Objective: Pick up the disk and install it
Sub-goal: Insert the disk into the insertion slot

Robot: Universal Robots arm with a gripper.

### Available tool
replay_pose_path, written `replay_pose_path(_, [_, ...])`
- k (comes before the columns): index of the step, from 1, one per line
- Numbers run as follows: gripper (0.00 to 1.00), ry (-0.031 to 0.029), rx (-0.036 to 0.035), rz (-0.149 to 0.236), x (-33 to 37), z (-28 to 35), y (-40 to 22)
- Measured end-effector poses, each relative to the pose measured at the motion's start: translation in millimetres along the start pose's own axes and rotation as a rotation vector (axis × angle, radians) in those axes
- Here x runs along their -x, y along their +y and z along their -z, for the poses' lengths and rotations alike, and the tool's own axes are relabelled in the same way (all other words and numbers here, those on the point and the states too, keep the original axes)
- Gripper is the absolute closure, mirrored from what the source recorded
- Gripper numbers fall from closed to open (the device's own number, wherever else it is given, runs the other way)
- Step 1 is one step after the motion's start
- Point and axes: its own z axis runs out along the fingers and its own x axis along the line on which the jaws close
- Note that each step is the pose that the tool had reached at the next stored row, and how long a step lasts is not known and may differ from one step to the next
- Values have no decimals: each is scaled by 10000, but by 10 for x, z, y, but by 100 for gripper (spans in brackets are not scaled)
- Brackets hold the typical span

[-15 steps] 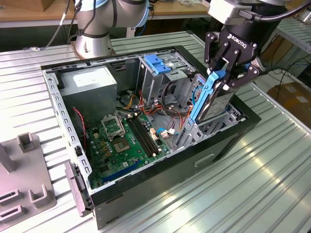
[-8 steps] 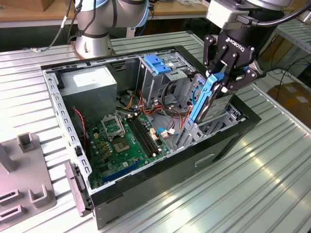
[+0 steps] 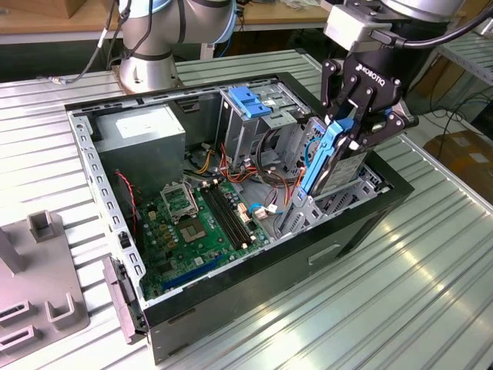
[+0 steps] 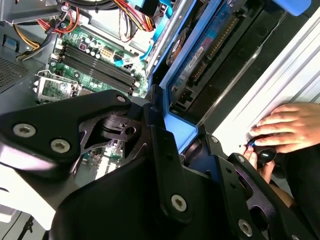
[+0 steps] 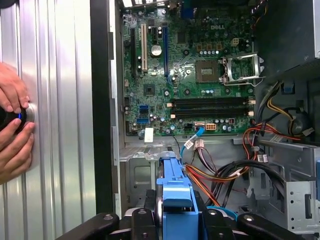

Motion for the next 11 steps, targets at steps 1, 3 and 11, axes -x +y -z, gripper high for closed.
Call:
replay_pose_path(1, [63, 0, 0, 0, 0, -6, 0])
replay_pose_path(3, [63, -1, -1, 0, 1, -25, 0])
replay_pose_path(11, [63, -1, 0, 0, 4, -95, -1])
